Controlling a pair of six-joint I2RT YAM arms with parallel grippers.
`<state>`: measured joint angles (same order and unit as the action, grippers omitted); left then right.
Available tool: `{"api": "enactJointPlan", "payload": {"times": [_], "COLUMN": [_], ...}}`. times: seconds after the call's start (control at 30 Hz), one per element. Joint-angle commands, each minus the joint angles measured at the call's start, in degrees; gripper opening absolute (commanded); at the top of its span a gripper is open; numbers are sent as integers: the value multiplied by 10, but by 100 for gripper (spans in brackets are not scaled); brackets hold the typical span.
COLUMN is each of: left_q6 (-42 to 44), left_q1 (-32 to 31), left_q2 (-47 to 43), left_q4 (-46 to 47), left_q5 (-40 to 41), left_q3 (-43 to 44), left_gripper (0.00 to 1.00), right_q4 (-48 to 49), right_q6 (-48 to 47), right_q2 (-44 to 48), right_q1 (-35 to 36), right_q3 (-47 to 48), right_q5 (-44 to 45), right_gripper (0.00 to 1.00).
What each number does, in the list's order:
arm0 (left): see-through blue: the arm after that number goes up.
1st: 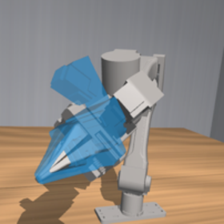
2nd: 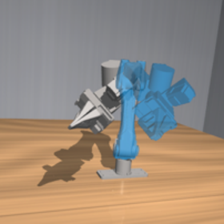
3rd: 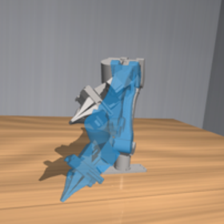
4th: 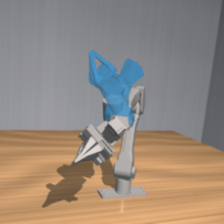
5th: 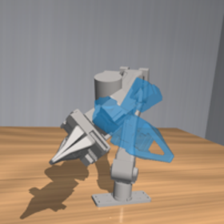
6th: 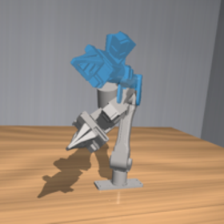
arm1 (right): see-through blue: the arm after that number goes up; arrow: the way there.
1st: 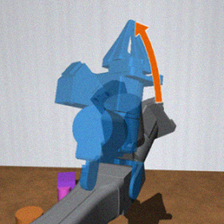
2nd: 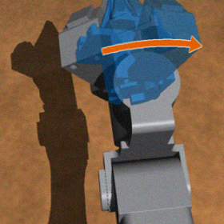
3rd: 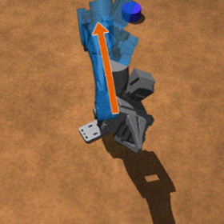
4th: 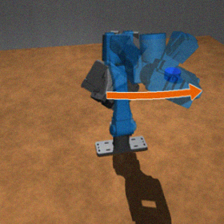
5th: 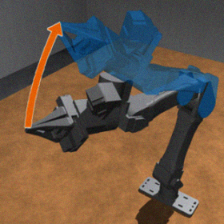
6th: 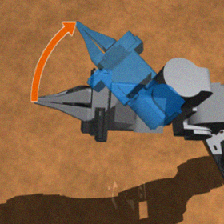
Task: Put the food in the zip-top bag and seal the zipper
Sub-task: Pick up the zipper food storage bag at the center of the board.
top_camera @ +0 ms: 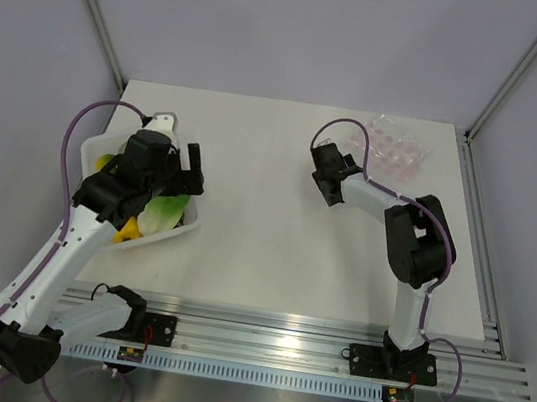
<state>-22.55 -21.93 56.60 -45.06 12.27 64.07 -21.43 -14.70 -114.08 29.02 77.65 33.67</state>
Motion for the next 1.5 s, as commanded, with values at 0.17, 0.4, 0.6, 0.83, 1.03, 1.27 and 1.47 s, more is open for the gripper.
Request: {"api": "enactJointPlan", "payload": {"times": [0.17,0.4,0.6,0.83,1.03,1.27,1.47], "left_q6": [0,-2,-6,13,15,-115,-147], "left_q1": [2,2,2,2,0,-28,-61], "left_q2": [3,5,9,15,48,62,103], "left_q4": [39,46,51,47,46,232,320], "left_q5": [-30,-35,-48,-86,-226,-396,-353], "left_q3": [-10,-10,-15,-11,28,-15,-34], "left_gripper": [99,99,99,99,99,99,94], "right_q4": [133,149,201,123,-90,-161,-146], "right_q6": [-79,-83,-82,11,181,352,440], "right_q2": [-22,-47,-12,84,150,242,315], "right_q1": [-25,-39,-39,-40,-40,-38,-9], "right_q3": [-1,12,-29,-35,41,30,-16], "right_q5": [42,32,47,3,-93,-290,-370], "right_gripper": [70,47,0,0,0,0,0]}}
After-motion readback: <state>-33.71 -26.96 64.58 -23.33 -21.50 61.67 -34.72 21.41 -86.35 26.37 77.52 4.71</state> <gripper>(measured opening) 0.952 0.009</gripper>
